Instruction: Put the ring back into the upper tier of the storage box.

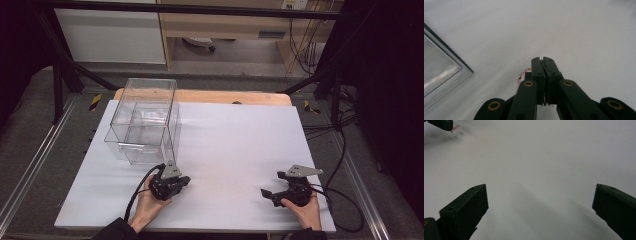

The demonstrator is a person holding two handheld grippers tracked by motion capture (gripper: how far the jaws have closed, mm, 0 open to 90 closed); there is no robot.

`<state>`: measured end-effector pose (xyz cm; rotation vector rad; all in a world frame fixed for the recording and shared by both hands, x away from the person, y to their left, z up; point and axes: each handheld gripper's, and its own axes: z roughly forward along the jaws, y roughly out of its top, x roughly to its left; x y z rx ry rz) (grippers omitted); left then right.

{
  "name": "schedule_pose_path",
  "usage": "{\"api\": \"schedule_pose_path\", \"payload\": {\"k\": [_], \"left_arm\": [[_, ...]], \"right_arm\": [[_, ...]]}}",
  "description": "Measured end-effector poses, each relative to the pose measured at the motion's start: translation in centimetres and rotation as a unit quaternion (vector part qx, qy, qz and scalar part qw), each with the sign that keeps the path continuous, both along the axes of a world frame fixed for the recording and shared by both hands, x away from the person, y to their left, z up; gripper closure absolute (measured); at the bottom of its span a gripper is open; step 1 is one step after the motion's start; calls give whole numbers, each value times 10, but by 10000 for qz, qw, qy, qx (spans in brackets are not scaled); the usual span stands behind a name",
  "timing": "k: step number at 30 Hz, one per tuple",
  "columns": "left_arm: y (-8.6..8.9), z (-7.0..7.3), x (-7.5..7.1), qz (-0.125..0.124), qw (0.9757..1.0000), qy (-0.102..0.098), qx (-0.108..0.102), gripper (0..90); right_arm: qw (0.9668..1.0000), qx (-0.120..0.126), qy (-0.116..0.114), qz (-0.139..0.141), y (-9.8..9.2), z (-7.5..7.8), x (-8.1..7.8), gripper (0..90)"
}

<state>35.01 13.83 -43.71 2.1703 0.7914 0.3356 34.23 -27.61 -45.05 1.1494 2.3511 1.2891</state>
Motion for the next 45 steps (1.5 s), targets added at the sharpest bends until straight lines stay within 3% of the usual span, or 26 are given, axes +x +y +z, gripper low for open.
{"api": "schedule_pose_path", "payload": {"k": [23,28,45], "left_arm": [[7,16,-9,-92,9993,-130,-332,877],[9,21,-10,-87,9986,-171,-486,877],[14,35,-16,-119,9967,-348,-725,877]], "right_arm": [[10000,-18,14,-19,0,0,0,5],[10000,-21,18,-29,0,0,0,5],[10000,-21,10,-31,0,0,0,5]]}}
